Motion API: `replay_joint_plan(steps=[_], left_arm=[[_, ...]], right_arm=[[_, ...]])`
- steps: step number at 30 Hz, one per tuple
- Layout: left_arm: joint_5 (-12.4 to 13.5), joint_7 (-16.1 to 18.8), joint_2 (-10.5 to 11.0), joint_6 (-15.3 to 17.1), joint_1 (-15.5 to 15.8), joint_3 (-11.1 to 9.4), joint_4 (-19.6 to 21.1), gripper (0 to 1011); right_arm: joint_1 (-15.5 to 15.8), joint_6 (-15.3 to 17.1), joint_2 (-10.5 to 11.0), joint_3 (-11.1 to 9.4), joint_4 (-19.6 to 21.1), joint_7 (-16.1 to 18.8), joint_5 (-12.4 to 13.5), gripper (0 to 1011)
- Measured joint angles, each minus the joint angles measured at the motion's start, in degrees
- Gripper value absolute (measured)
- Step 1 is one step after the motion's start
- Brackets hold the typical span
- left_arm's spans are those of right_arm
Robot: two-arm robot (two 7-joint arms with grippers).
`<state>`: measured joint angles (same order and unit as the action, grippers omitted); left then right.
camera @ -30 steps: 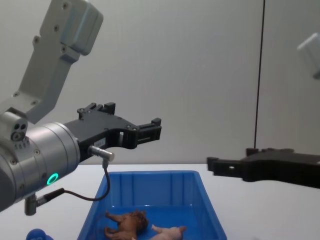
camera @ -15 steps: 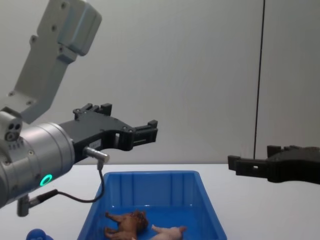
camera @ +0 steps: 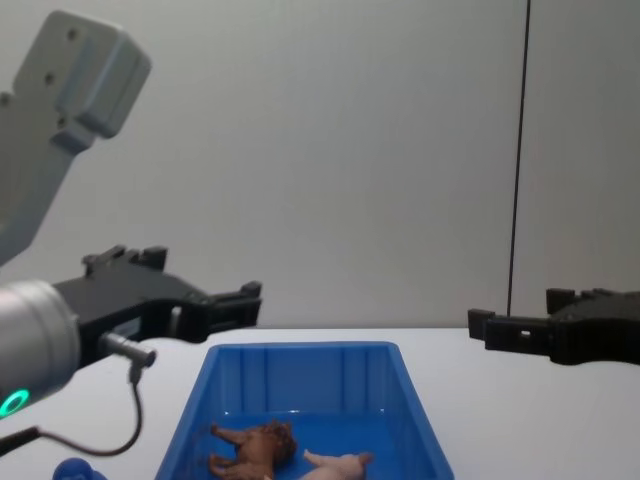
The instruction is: Pick up the two dolls from the table and place them into the box.
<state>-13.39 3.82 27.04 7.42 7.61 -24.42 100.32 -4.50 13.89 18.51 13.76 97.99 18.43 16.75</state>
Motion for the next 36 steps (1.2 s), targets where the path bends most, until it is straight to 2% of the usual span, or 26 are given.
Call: replay_joint_plan(steps=[8, 14, 36], left_arm=[[-3.19, 2.97, 2.28, 3.09, -3.43, 0.71, 2.07, 1001], [-5.17, 4.16, 3.45, 4.12, -5.17, 1.34, 1.99, 1001], [-10.00, 6.55, 6.83, 3.33, -8.95, 4.21, -1.04, 1001]], right_arm=[[0.22, -0.12, 0.26, -0.13, 0.23, 0.04, 0.13, 1001], [0.30, -0.15, 0.35, -0.18, 0.32, 0.05, 0.17, 1001], [0.42, -0.23, 0.48, -0.25, 0.44, 0.05, 0.25, 1001]])
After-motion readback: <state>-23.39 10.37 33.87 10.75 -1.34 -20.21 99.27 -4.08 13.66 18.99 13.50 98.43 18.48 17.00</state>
